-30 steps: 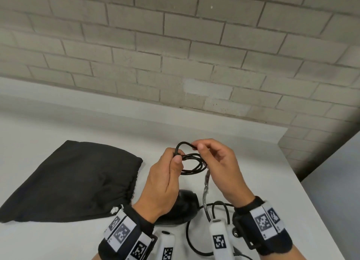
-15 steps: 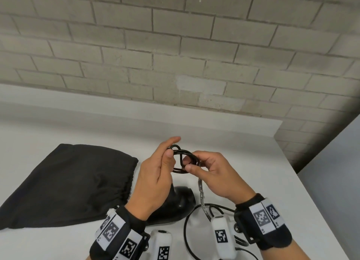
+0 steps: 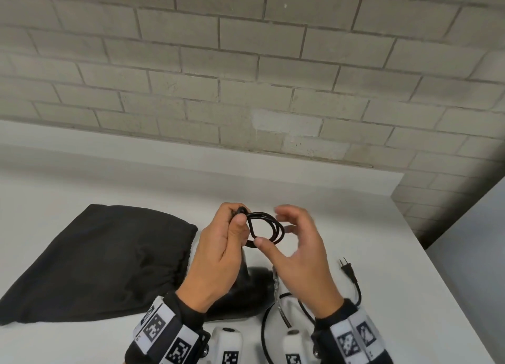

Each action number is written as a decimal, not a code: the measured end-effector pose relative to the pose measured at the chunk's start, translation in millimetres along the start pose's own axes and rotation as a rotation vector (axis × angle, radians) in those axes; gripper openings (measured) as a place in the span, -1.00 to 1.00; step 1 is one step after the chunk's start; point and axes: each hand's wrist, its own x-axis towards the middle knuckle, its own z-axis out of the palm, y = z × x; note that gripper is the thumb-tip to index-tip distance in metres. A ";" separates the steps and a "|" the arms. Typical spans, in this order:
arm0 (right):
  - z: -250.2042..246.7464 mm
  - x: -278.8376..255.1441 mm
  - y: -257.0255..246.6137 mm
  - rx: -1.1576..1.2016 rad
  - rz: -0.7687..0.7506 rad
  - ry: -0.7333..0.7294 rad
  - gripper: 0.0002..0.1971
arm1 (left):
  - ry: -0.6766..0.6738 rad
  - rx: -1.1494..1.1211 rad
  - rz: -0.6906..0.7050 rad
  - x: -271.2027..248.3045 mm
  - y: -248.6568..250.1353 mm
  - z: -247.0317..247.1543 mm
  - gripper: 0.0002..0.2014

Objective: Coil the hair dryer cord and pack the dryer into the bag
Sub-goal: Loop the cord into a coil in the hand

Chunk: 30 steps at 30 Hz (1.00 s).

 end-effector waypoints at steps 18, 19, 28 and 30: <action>14.0 -8.8 -10.1 -0.181 0.094 -0.104 -0.85 | 0.005 0.021 0.014 0.4 -0.8 -0.4 -0.71; 11.6 -8.6 -11.4 -0.100 0.145 -0.127 -0.85 | 0.011 0.023 0.010 0.9 -0.6 -0.2 -0.70; -16.8 -4.0 -32.3 0.392 0.402 -0.358 -0.78 | 0.042 0.091 0.028 3.9 -1.7 0.7 -0.71; -23.5 -1.2 -30.1 0.553 0.486 -0.379 -0.76 | 0.047 0.091 0.030 3.0 -0.7 1.9 -0.73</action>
